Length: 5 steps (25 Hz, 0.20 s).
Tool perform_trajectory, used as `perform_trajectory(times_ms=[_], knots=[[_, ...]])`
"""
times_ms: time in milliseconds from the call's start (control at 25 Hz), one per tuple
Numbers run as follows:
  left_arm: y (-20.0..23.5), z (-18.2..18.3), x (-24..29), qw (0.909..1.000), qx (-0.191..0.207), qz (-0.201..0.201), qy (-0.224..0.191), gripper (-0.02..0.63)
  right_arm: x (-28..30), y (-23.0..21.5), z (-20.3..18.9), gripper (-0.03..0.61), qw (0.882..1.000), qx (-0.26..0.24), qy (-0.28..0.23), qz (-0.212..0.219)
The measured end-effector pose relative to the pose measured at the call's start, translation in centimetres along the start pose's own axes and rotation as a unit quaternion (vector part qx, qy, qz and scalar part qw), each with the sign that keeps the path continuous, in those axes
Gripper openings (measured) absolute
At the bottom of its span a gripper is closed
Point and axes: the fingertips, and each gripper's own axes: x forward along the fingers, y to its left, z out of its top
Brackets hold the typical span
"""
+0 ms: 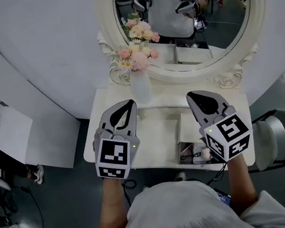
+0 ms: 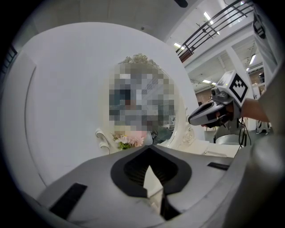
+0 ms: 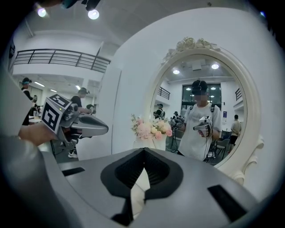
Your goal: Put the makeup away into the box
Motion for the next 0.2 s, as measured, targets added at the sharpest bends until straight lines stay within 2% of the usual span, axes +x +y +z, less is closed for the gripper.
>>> perform_trajectory(times_ms=[200], knots=[[0.04, -0.04, -0.27, 1.0, 0.0, -0.001, 0.0, -0.005, -0.23, 0.12, -0.09, 0.0, 1.0, 0.0, 0.002, -0.005]])
